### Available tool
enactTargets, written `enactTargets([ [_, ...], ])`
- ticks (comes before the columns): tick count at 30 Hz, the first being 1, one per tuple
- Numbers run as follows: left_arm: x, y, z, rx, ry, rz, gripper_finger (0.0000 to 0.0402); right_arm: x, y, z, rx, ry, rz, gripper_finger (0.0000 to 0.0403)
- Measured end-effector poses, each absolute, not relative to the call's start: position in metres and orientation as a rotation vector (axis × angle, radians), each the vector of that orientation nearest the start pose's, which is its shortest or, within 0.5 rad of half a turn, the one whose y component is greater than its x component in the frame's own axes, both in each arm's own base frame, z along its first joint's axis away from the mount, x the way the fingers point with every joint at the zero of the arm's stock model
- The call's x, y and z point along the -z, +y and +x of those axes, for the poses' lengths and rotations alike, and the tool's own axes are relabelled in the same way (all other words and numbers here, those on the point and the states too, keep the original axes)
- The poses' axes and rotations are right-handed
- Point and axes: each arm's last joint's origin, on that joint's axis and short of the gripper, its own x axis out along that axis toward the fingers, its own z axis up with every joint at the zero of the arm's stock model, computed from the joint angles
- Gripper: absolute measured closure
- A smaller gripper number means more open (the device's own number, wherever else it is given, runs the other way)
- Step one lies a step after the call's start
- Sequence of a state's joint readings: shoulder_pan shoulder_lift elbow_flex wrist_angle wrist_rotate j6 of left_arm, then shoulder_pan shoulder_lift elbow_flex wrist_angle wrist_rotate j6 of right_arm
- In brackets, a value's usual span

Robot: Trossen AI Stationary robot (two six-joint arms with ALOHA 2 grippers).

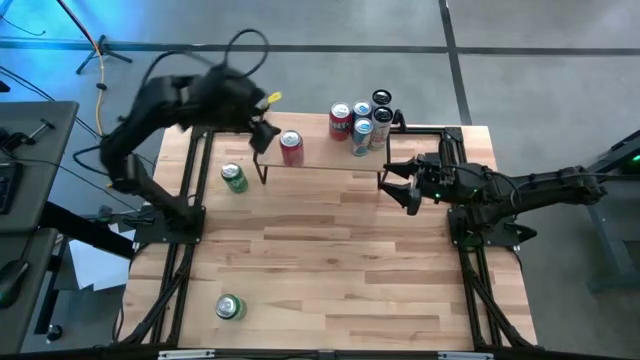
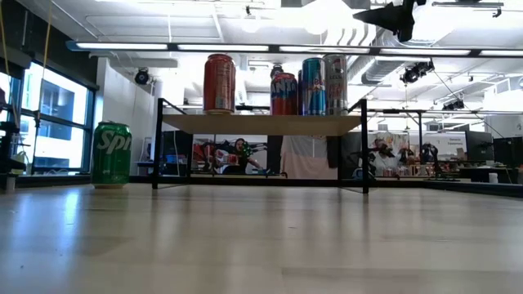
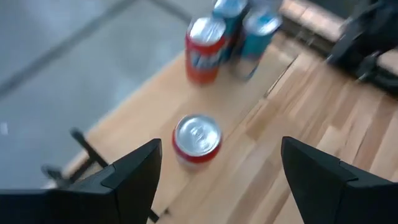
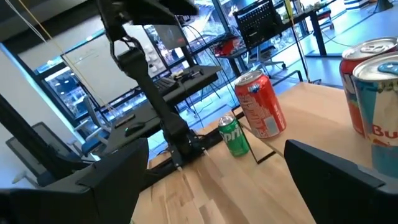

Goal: Place canned beverage on shelf
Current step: Put the red soda can on the shelf aligned with the other red soda can

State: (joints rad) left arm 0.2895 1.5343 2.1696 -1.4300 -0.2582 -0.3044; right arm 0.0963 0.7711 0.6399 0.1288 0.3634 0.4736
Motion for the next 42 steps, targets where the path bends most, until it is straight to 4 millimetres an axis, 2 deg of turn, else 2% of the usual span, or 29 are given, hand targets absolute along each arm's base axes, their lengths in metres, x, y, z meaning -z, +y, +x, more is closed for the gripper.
enactTargets([
  [6,-0.452,0.122,0.257,-0.695,0.947,-0.414,0.0117,-0.313,0.007,0.178,0.265,-0.052,0.491,0.0043],
  [12,-0.421,0.143,0.287,-0.727,1.057,-0.44,0.0117,-0.31,0.007,0.179,0.273,-0.023,0.484,0.0043],
  [16,-0.414,0.146,0.295,-0.697,1.078,-0.439,0.0117,-0.309,0.007,0.179,0.275,-0.012,0.484,0.0043],
  [22,-0.412,0.148,0.294,-0.7,1.078,-0.459,0.0117,-0.307,0.007,0.179,0.279,0.001,0.478,0.0043],
  [30,-0.388,0.152,0.302,-0.649,1.117,-0.506,0.0117,-0.305,0.007,0.179,0.291,0.024,0.477,0.0043],
  [36,-0.388,0.155,0.311,-0.613,1.039,-0.516,0.0117,-0.304,0.007,0.179,0.294,0.028,0.497,0.0043],
  [42,-0.389,0.156,0.309,-0.609,1.042,-0.501,0.0117,-0.304,0.007,0.179,0.295,0.028,0.496,0.0043],
])
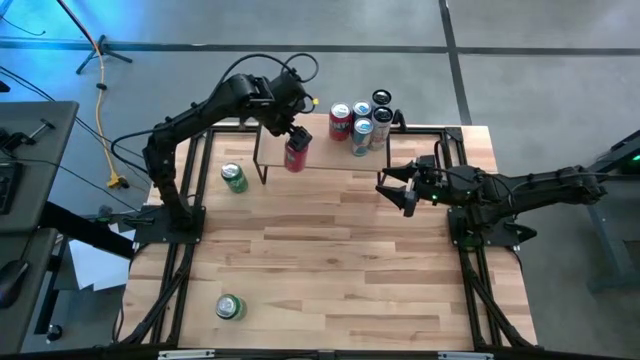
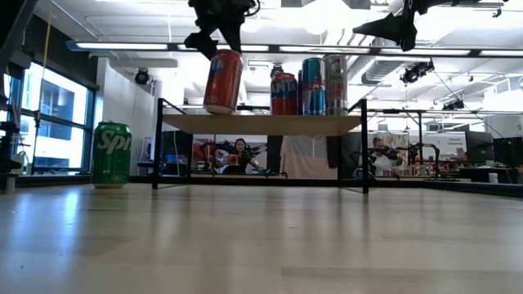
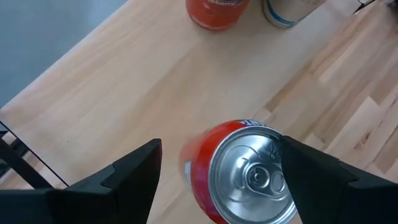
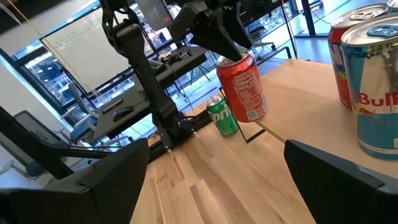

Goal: Place canned beverage on shelf
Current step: Put the red soda can on the shelf aligned with the other red soda can

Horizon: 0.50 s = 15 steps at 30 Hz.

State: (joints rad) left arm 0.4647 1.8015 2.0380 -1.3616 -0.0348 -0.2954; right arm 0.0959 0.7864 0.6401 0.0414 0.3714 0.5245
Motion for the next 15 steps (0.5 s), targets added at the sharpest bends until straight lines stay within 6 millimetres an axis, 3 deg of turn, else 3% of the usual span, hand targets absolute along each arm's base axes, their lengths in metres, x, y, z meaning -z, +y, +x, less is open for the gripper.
enactTargets([
  [15,-0.3895,0.1573,0.308,-0.654,1.044,-0.461,0.0117,-0.3042,0.0067,0.179,0.296,0.027,0.496,0.0043],
])
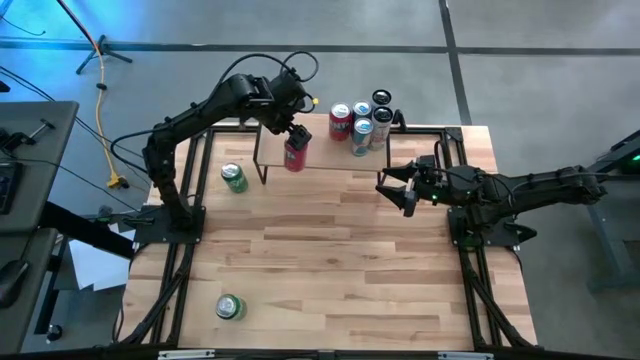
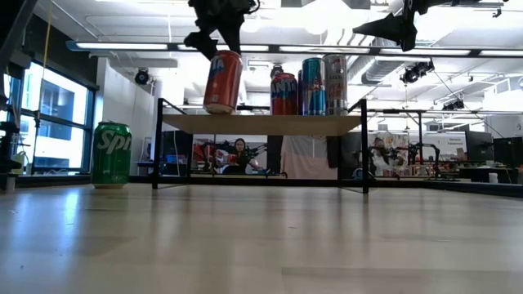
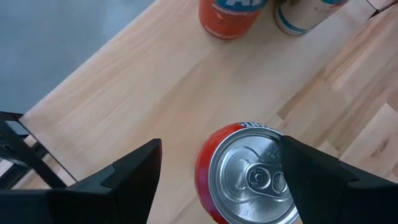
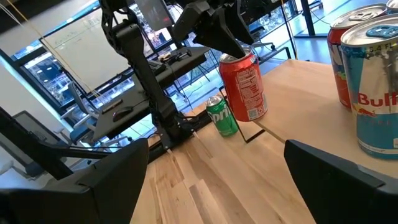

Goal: Place canned beverage on shelf
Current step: Put the red soda can on the shelf aligned with the other red soda can

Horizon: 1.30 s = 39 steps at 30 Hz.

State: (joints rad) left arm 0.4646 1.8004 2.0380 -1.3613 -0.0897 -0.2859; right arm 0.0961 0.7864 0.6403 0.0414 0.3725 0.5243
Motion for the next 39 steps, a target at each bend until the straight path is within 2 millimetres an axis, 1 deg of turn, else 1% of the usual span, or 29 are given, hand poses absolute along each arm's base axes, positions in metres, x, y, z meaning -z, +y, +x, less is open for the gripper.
enactTargets([
  [8,-0.395,0.158,0.299,-0.677,1.04,-0.455,0.0117,-0.304,0.007,0.179,0.296,0.028,0.496,0.0043],
  [12,-0.397,0.159,0.294,-0.717,1.05,-0.44,0.0117,-0.304,0.007,0.179,0.296,0.028,0.495,0.0043],
  [20,-0.398,0.159,0.293,-0.708,1.053,-0.414,0.0117,-0.304,0.007,0.179,0.296,0.028,0.491,0.0043],
  [25,-0.411,0.158,0.284,-0.706,0.996,-0.386,0.0117,-0.304,0.006,0.179,0.312,0.024,0.488,0.0043],
  [28,-0.42,0.154,0.275,-0.695,0.97,-0.36,0.0117,-0.304,0.006,0.179,0.314,0.024,0.488,0.0043],
  [30,-0.429,0.149,0.267,-0.652,0.95,-0.333,0.0117,-0.304,0.006,0.179,0.314,0.024,0.488,0.0043],
  [34,-0.442,0.133,0.258,-0.441,0.923,-0.253,0.0117,-0.304,0.006,0.179,0.313,0.024,0.488,0.0043],
  [37,-0.446,0.121,0.252,-0.232,0.904,-0.179,0.0117,-0.304,0.006,0.179,0.314,0.024,0.488,0.0043],
  [39,-0.443,0.117,0.249,-0.151,0.885,-0.145,0.0117,-0.304,0.006,0.179,0.314,0.024,0.489,0.0043],
])
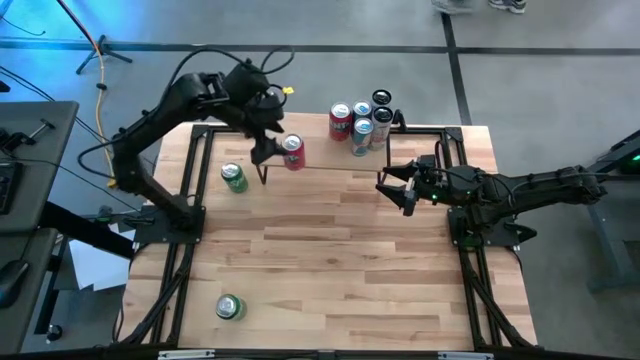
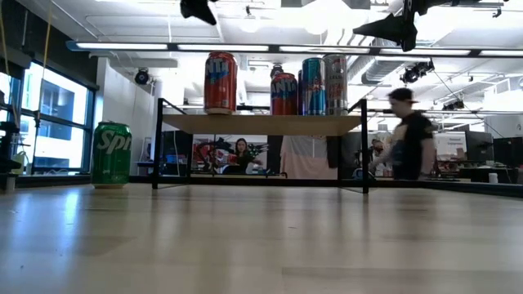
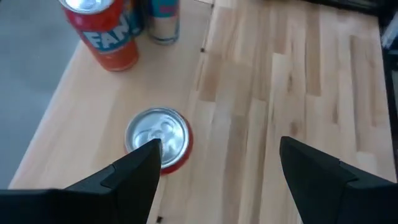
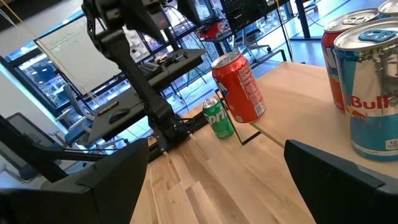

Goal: Place canned beverage on shelf
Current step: Put the red soda can on the shelf aligned with the other red soda can

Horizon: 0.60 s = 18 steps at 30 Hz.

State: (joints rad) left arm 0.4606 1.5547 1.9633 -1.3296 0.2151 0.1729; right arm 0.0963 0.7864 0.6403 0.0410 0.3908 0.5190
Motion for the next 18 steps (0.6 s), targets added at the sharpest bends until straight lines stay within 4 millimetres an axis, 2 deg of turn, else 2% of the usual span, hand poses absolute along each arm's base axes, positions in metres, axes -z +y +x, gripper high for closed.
enactTargets([
  [10,-0.409,0.121,0.236,-0.175,0.785,-0.011,0.0117,-0.304,0.006,0.179,0.314,0.024,0.488,0.0043],
  [18,-0.385,0.132,0.238,-0.158,0.828,0.047,0.0117,-0.304,0.006,0.179,0.314,0.024,0.493,0.0043],
])
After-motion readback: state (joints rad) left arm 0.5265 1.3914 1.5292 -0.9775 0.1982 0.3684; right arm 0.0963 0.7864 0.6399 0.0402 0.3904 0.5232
